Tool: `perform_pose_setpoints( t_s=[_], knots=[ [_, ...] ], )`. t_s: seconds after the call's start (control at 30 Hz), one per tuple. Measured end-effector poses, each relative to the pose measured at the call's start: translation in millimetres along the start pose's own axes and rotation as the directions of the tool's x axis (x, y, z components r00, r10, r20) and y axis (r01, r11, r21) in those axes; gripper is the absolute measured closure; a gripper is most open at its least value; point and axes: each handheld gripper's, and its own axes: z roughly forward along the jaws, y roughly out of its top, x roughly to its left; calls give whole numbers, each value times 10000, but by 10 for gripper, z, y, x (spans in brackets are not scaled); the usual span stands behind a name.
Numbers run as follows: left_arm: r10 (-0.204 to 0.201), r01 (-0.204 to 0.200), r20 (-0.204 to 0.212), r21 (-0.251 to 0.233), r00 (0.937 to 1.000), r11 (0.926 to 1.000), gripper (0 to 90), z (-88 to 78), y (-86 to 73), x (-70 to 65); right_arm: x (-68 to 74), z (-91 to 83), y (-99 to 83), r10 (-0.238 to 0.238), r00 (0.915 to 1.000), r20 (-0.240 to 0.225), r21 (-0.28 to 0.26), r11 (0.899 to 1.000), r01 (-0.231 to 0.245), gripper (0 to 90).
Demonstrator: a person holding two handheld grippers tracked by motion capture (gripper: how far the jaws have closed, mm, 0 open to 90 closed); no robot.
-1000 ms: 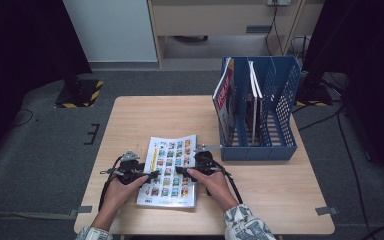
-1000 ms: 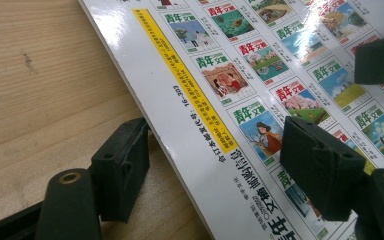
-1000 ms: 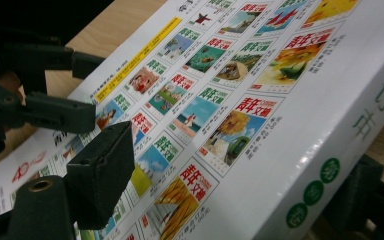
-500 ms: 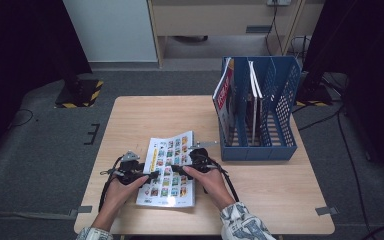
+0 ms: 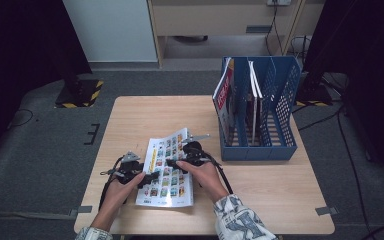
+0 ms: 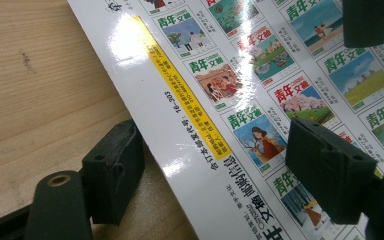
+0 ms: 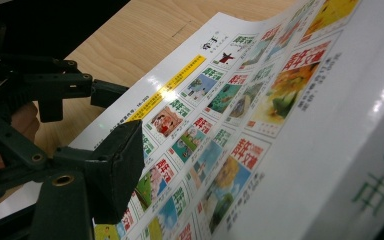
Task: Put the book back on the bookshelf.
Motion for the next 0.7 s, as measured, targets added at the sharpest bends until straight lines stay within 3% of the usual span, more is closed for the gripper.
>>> perform_pose_setpoints(
  t_s=[0.13, 0.23, 0.27, 0.3, 0.4, 0.57, 0.7],
  knots=[
    [-23, 23, -23, 21, 10000, 10000, 232, -3, 1, 0, 37, 44, 50, -171, 9996, 231, 307, 9994, 164, 303],
    [-24, 24, -22, 18, 10000, 10000, 232, -3, 1, 1, 32, 49, 60, 34, 9991, 430, 391, 9992, -51, 383],
    [-23, 23, -29, 9, 10000, 10000, 232, -4, 1, 1, 19, 51, 65, 223, 9972, 719, 412, 9988, -253, 474],
    [-23, 23, -29, 9, 10000, 10000, 232, -4, 1, 1, 19, 51, 65, 223, 9972, 719, 412, 9988, -253, 474],
    [-20, 20, -17, 44, 10000, 10000, 232, -9, 2, 6, 17, 53, 82, 416, 9929, 1116, 228, 9988, -444, 603],
    [19, -19, 36, 43, 10000, 10000, 229, -4, 8, 2, 39, 11, 106, 228, 9919, 1252, -128, 9997, -214, 674],
    [-37, 36, 117, 90, 9999, 10000, 218, 2, 20, 6, 83, -49, 123, -370, 9910, 1286, -470, 9980, 434, 689]
  ],
)
